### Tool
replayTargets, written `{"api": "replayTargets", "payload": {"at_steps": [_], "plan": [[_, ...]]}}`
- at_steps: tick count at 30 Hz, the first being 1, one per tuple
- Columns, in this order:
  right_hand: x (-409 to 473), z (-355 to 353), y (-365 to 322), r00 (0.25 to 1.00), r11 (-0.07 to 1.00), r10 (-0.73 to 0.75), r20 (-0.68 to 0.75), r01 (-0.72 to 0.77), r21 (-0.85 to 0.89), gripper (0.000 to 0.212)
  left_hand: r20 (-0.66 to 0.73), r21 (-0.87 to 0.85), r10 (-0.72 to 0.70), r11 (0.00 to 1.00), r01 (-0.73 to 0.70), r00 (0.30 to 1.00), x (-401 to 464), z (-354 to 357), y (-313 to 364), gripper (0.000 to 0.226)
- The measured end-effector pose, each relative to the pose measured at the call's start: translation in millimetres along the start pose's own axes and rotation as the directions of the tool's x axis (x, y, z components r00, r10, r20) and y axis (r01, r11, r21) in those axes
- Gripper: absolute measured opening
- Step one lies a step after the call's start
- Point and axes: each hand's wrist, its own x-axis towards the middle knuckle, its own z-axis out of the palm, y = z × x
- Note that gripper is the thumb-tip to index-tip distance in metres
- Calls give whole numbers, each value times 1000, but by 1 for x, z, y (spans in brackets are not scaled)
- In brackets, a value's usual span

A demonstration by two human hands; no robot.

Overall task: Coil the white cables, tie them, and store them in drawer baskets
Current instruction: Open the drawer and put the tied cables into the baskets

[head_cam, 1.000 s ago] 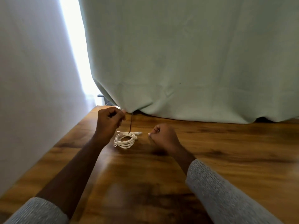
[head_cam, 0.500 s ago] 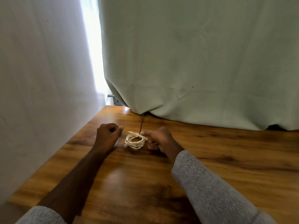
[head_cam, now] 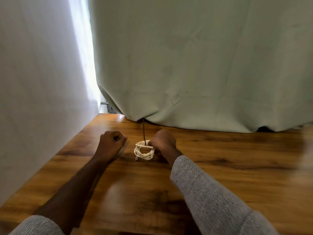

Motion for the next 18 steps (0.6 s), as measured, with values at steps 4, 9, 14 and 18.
{"api": "replayTargets", "payload": {"at_steps": [4, 9, 14, 18], "plan": [[0, -47, 37, 998, 999, 12, -61, -10, 41, 18, 87, -17, 82, 997, -81, 993, 8, 30, 20, 30], [1, -114, 106, 983, 991, 84, -161, -66, 118, 14, 219, -53, 212, 977, -206, 952, 3, 103, 74, 37], [-6, -190, 187, 913, 954, 233, -336, -147, 261, 18, 388, -129, 349, 937, -325, 853, -10, 178, 140, 31], [-30, -240, 245, 827, 924, 318, -464, -159, 349, 21, 497, -231, 453, 891, -390, 740, -31, 243, 198, 30]]}}
